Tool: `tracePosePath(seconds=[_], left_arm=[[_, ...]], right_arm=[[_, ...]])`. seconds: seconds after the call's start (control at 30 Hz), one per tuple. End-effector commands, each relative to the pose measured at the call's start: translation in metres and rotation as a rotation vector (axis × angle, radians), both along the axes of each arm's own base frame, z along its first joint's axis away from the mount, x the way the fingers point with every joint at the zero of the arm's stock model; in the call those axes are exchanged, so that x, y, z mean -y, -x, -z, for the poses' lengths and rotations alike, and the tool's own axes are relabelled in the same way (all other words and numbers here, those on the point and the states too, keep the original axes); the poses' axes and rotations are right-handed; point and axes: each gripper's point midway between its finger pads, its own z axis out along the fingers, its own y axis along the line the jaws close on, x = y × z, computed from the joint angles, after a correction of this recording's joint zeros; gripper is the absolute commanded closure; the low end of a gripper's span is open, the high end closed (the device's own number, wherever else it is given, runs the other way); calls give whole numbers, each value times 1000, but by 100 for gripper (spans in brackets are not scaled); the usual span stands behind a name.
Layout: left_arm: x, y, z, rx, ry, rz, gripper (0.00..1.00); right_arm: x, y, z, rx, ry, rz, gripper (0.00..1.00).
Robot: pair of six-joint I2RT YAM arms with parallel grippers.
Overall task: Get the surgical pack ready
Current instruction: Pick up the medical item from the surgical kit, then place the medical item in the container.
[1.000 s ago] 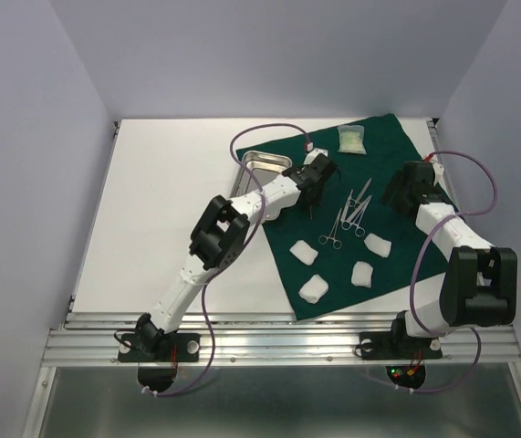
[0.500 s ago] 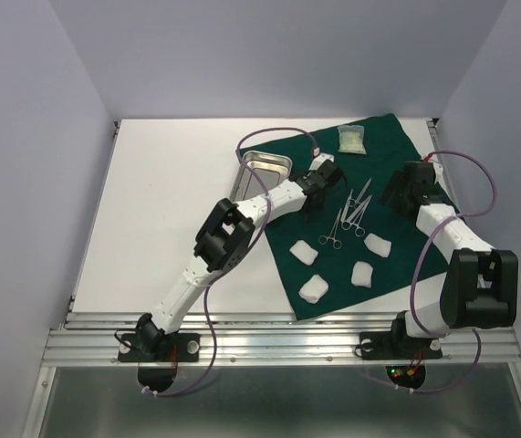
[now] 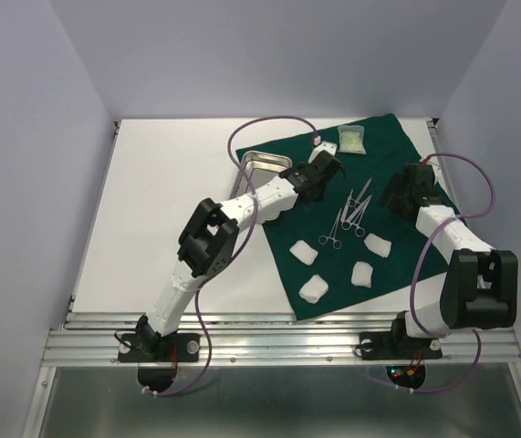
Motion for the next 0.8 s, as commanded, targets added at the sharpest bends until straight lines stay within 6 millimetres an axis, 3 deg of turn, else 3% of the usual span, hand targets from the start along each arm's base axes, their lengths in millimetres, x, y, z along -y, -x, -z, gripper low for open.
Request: tracePosePath(seconds=[0.0,0.03,0.13,0.2,0.5,0.67,0.77], left_arm=[[-8,-17,-98,167,77,52,100],[-18,-22,-109,183,77,50,100],[-49,-34,-116,205,31,55,100],[-68,-37,-111,194,0,55,100],[-169,-55,-62,112,-161,-116,100],[-184,-46,-23,44,-183,-173,100],[-187,-46,-13,44,-191,-184,100]], right_arm=[[-1,-5,-21,69,-3,-4,17],[-2,-5,-22,69,-6,-7,17],[-3,-6,-22,73,-13,-13,18],[-4,-7,-21,68,-18,-17,17],[-9,-10,-15,71,-37,-34,17],[-13,-12,-12,69,-60,-44,17],[-13,-11,-10,70,-62,-42,18]])
